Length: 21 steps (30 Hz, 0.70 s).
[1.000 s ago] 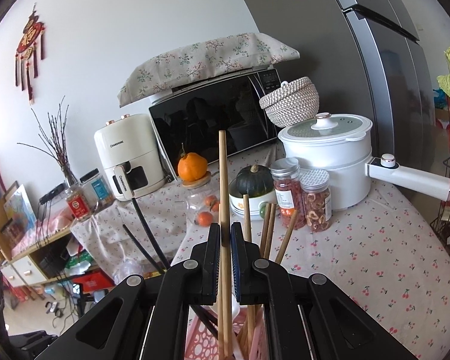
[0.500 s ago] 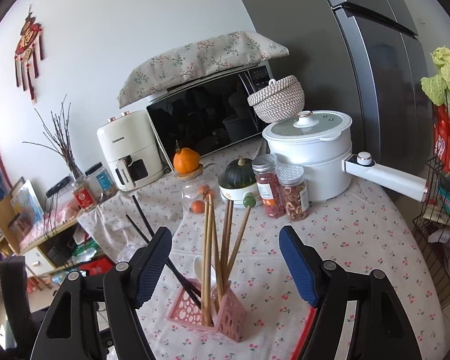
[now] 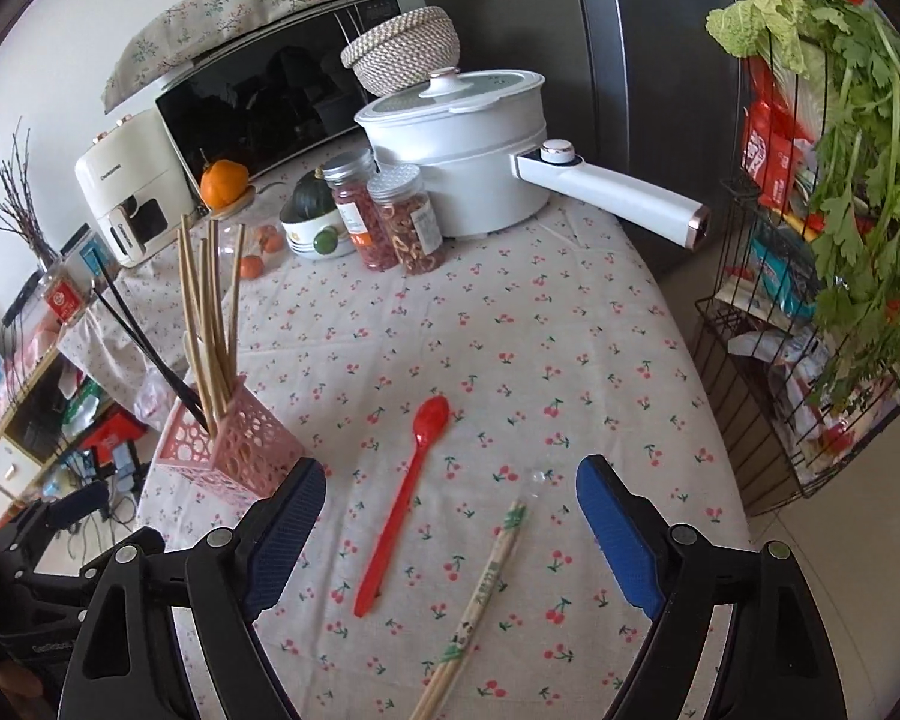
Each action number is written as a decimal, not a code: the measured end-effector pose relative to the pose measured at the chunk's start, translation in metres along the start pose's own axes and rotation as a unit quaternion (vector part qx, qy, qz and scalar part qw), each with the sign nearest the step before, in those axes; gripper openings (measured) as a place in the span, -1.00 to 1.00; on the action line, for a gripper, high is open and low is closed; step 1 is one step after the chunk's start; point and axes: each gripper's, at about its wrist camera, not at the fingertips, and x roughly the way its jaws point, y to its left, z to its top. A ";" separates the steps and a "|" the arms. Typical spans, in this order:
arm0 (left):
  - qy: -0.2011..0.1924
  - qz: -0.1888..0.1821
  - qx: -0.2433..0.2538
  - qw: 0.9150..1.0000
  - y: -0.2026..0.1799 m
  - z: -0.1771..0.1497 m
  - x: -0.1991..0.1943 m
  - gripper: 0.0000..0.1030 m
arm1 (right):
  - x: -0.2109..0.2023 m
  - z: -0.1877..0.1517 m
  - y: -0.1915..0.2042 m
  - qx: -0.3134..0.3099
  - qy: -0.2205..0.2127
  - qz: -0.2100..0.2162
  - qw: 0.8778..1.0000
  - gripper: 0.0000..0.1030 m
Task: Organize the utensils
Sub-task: 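Move the left tool from the basket down to the red spoon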
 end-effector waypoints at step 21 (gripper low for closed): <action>0.097 0.015 0.070 0.993 -0.112 0.045 0.115 0.34 | 0.020 -0.010 -0.093 0.058 0.104 -0.070 0.990 0.69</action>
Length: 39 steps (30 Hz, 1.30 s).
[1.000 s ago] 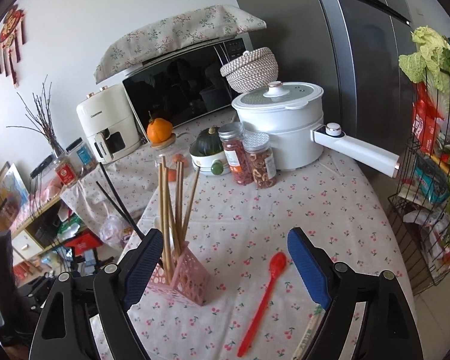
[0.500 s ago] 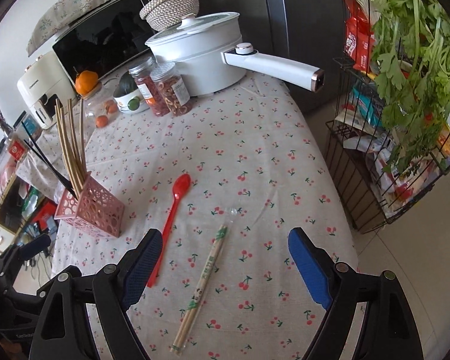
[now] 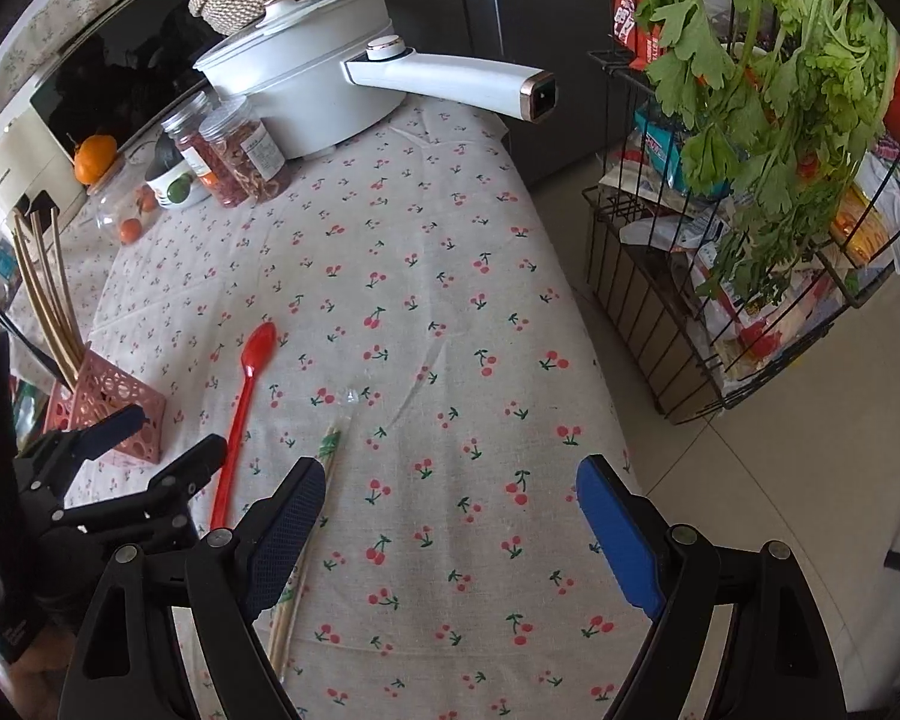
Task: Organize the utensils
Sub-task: 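Move the left tool from the basket down to the red spoon, then grasp the red spoon with the left tool while the right tool grasps the paper-wrapped chopsticks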
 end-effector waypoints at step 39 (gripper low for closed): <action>-0.074 -0.090 0.008 0.993 0.046 -0.035 -0.082 -0.46 | 0.040 0.004 0.038 -0.015 0.048 0.001 0.999 0.69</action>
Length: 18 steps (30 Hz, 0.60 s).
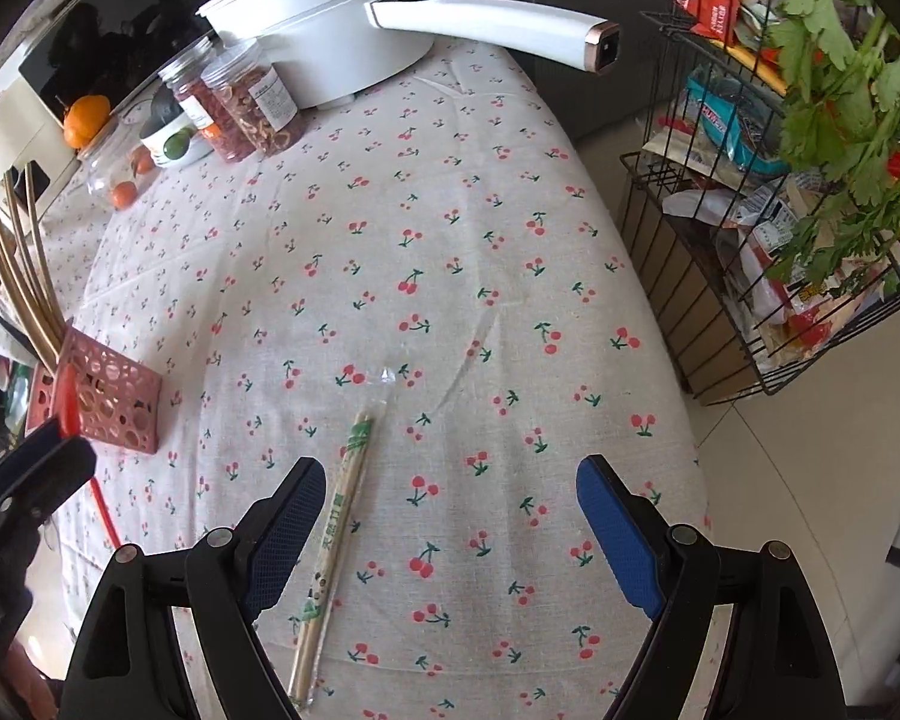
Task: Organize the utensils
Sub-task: 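Grasp the red spoon with the left tool while the right tool grasps the paper-wrapped chopsticks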
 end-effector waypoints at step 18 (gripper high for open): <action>-0.058 -0.023 -0.034 0.997 0.052 -0.037 -0.044 -0.46 | 0.058 -0.013 0.070 -0.108 0.043 -0.047 0.992 0.05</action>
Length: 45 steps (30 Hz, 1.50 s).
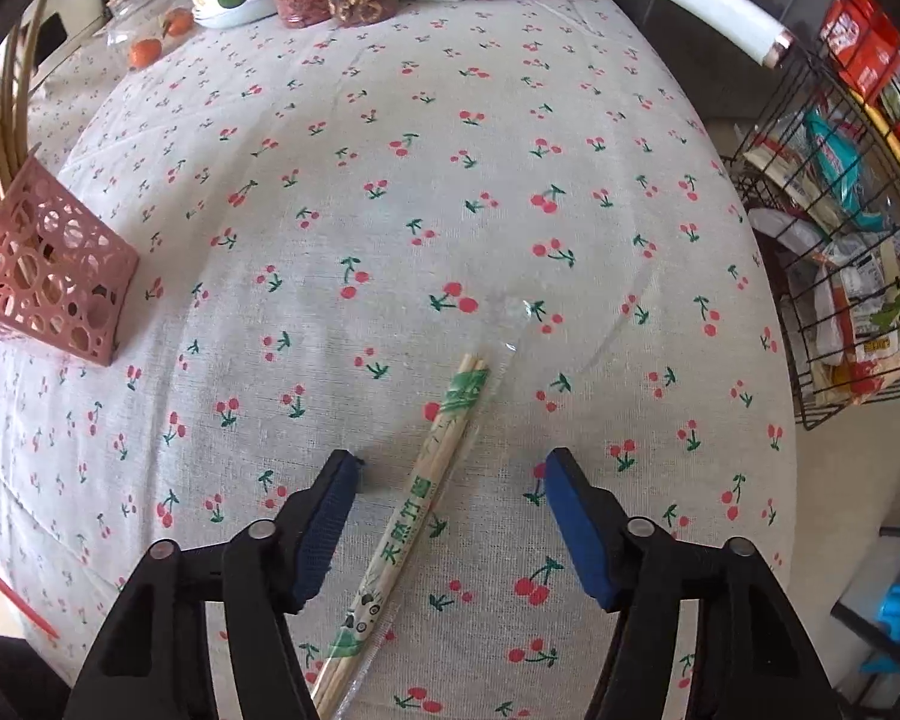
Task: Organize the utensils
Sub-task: 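Grasp the red spoon with the left tool while the right tool grasps the paper-wrapped chopsticks, then carry the red spoon and wrapped chopsticks to the pink basket and release both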
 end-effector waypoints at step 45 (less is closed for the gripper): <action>-0.340 0.129 -0.057 0.930 0.042 0.045 -0.030 -0.46 | -0.167 -0.010 0.016 0.037 -0.338 0.121 0.933 -0.81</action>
